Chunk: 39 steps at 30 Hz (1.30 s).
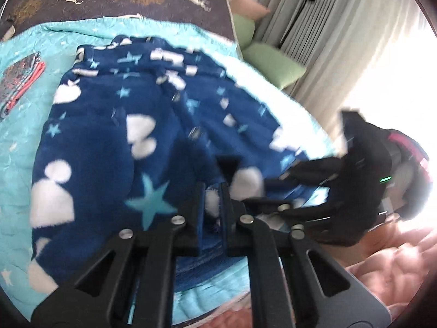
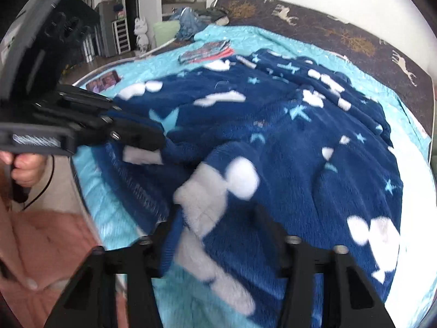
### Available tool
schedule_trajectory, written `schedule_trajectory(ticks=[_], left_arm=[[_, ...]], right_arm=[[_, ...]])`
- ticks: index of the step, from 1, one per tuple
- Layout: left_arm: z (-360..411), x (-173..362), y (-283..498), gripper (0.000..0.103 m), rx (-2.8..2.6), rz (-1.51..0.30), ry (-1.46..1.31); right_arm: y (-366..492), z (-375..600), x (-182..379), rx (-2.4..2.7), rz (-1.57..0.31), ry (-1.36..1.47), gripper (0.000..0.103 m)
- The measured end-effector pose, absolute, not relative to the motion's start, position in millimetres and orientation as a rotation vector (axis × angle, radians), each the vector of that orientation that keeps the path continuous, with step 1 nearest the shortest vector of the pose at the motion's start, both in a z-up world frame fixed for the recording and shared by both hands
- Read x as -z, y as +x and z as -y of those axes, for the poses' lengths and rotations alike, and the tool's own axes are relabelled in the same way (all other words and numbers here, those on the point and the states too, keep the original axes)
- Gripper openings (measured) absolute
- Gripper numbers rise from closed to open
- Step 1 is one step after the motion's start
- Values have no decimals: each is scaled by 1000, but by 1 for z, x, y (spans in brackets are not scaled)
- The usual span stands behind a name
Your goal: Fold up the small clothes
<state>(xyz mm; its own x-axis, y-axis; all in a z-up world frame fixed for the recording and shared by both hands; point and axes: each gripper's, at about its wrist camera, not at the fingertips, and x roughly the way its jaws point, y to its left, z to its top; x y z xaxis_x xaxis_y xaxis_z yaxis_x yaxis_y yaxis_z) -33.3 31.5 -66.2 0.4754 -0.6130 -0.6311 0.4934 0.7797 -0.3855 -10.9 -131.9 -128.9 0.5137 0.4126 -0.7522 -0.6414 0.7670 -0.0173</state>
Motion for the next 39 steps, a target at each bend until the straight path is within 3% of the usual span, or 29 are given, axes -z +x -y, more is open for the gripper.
schedule_trajectory(ticks=[5,9,16,22,27,30,35,39], left_arm=[[-30,40,-32,11,809,-774,-270],[-11,32,-39,11,871,-752,-196],[16,67,-30,11,882,-878,-148],[11,76,-34,10,861,-885,-105],[8,117,-25,11,827,-1018,-168],[1,113,-28,11,870,-1004,-208],[8,109,-39,12,921,-997,-168],[5,107,-41,12,925,-999,-177]], right_arm=[[-12,145,108,-788,-782,-169,15],[-28,130,112,-810,-784,-320,16],[-29,130,124,-871,-856,-267,41],[-16,164,103,-868,-833,-92,41],[-6,158,95,-801,-817,-128,41],[4,162,84,-777,-805,-93,39],[37,142,81,-778,-837,-25,12],[67,120,107,-761,-951,-22,9]])
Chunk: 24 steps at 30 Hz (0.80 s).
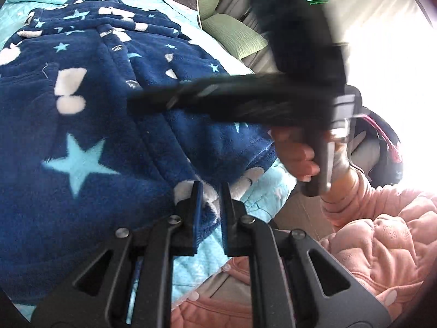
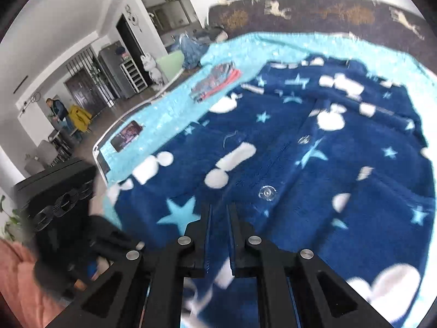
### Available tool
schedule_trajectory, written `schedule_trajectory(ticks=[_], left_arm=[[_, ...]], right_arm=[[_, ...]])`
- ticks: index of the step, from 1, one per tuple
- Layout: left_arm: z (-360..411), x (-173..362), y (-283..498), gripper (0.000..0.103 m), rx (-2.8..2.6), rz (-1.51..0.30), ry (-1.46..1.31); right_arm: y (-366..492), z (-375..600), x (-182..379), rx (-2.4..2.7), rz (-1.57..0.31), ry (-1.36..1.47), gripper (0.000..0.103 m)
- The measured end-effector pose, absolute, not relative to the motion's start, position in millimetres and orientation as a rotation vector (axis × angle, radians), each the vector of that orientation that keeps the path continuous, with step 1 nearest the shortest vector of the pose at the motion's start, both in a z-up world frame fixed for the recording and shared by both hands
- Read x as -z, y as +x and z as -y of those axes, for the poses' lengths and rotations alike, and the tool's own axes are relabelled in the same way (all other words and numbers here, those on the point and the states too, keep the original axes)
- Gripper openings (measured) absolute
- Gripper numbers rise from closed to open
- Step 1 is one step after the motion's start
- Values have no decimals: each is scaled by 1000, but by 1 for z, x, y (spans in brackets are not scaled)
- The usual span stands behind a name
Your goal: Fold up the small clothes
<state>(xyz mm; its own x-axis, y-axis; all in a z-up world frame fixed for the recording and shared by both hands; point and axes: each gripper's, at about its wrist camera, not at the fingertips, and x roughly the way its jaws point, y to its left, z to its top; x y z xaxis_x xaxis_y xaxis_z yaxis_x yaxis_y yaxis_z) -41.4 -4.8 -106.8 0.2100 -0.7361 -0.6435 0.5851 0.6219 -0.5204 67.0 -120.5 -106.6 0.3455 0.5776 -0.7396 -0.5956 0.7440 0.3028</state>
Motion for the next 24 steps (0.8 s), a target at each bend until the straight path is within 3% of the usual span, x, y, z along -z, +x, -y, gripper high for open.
schedule_trajectory(ticks=[2,5,7,9,10,13,18,20,22,24], left_arm=[[-1,104,-41,12,919,-1009,-188],[-18,90,-43,14,910,-988,-206],[-31,76,-45,37,871,-934,-189],[-53,61,-51,54,772,-855,-155],[-64,57,-54,58,719,-830,-141],[-105,55,-58,59,514,-820,-132],[-169,63,-75,61,325,-823,-262],[-174,66,-82,66,295,-822,-239],[-171,71,-84,67,275,-841,-202],[-165,83,-80,67,277,-888,-182]], right_arm=[[78,115,133,-691,-1034,-76,4],[76,129,133,-704,-1028,24,4],[66,137,125,-701,-1011,35,10],[45,146,114,-718,-975,10,10],[38,150,113,-726,-968,-1,11],[14,168,113,-686,-956,-50,21],[2,225,108,-517,-944,19,25],[-3,249,104,-448,-930,57,32],[-7,266,101,-389,-928,64,51],[-9,281,102,-320,-940,54,54]])
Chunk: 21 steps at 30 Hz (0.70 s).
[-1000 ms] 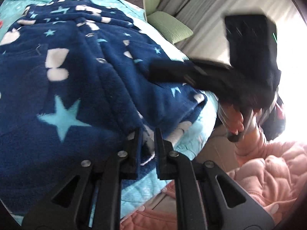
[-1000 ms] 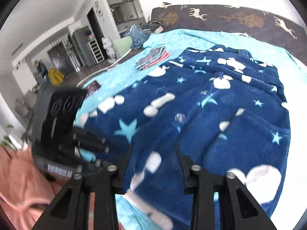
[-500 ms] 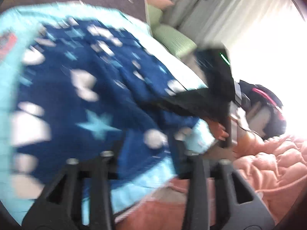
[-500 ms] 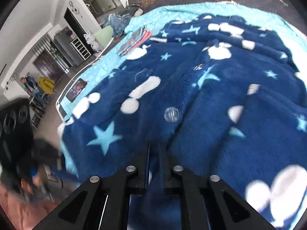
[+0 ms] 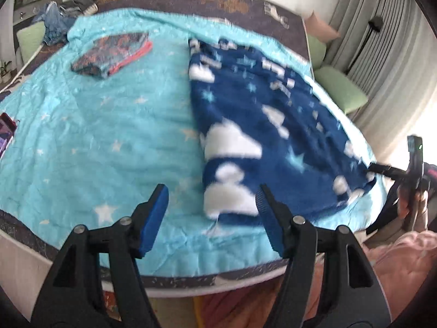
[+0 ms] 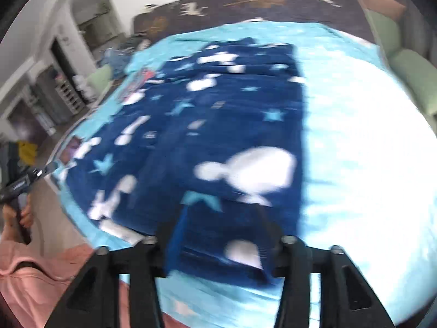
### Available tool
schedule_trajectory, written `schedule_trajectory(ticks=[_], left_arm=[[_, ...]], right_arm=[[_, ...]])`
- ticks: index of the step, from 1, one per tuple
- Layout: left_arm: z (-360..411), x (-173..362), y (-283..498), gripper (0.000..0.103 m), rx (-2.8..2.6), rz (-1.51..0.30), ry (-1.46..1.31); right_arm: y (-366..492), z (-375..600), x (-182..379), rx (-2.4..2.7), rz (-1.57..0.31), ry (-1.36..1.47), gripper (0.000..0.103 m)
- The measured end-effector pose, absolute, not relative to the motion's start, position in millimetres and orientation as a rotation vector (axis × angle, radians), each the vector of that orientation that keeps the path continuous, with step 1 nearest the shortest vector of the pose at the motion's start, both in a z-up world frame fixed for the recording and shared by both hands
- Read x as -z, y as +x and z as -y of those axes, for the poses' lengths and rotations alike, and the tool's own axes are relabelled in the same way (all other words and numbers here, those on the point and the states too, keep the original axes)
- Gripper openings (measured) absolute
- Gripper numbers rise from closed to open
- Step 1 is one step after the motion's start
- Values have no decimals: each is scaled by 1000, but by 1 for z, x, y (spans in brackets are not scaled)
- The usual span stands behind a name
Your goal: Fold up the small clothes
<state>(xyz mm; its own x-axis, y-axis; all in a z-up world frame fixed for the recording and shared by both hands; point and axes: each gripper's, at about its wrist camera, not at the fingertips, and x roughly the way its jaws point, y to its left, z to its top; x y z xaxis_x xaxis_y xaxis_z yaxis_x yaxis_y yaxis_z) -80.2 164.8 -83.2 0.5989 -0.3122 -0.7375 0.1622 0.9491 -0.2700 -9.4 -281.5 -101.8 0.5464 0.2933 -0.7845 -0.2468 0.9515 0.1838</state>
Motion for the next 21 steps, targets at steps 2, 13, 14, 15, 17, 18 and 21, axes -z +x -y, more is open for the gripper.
schedule_trajectory(ticks=[2,13,14,15,17,18,21], left_arm=[[-163,94,-83,67,294,-924,-182],[-152,104,-81,9,385,-875,-226],[-150,101,-85,9,409,-867,-218],[-148,99,-90,9,437,-866,-203],[-144,99,-97,9,450,-877,-155],[-145,100,-98,9,444,-883,-147],[-153,103,-98,9,499,-896,-212]], right_arm=[[-14,294,104,-271,-954,61,54],[-22,319,127,-239,-1009,150,55],[-24,320,127,-235,-1014,153,55],[-25,321,128,-236,-1015,157,55],[-30,323,126,-249,-1013,161,55],[-32,323,126,-253,-1012,157,55],[-34,323,124,-287,-1004,171,58]])
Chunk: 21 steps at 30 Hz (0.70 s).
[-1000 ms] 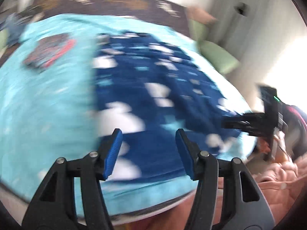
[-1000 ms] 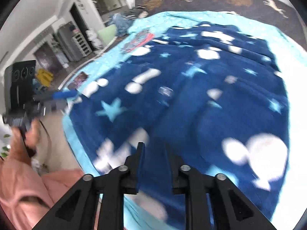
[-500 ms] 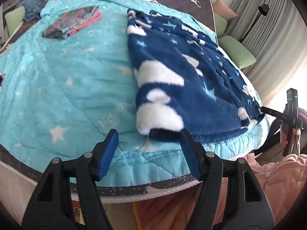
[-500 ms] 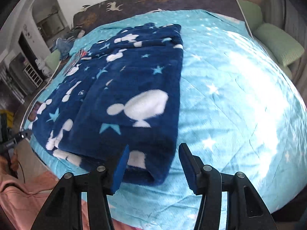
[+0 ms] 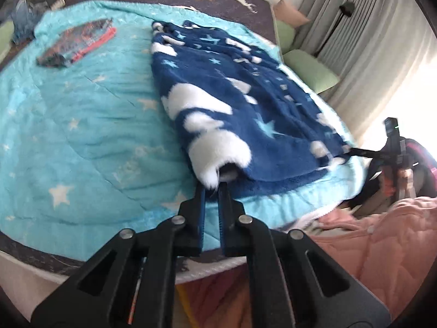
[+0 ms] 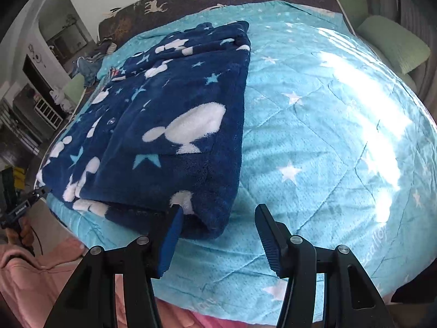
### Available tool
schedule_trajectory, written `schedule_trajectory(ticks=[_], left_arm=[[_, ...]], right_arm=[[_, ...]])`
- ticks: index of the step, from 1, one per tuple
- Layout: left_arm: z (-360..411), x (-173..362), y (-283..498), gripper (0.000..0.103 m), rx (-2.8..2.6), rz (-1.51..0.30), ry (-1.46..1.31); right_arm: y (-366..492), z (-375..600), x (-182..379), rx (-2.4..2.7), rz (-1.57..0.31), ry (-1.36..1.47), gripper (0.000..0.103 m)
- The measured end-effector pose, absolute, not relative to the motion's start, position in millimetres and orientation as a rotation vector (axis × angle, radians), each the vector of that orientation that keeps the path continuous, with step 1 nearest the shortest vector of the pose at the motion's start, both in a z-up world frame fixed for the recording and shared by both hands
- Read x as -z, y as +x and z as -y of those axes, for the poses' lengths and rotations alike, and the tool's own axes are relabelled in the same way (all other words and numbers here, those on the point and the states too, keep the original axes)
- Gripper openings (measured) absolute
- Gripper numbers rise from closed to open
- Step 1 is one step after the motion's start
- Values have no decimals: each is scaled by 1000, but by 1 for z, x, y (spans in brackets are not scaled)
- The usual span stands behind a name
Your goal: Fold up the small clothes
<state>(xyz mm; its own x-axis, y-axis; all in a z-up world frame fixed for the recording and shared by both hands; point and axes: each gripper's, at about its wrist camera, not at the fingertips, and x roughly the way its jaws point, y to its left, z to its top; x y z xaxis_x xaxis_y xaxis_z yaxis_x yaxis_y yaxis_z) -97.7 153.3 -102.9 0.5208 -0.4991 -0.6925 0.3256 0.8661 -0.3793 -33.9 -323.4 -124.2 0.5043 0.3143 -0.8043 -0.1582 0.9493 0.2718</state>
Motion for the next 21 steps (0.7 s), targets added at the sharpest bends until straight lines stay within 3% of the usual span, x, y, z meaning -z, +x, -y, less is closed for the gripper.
schedule_trajectory(ticks=[2,3,6,7,13,21], left_arm=[[-156,103,-100,11,502,-888,-224],[-155,103,-101,19,501,-889,-213],[-149,103,-103,58,476,-890,-177],[-149,102,-103,65,471,-882,-172],[-157,102,-96,77,488,-869,-280],[-176,123,-62,77,402,-866,-555]], right_arm=[[-34,323,124,-311,-1000,199,60],[-34,323,124,-318,-997,208,61],[-34,316,128,-316,-1009,176,61],[-32,314,130,-314,-1015,163,61],[-31,315,137,-323,-1018,190,63],[-20,316,136,-383,-998,328,68]])
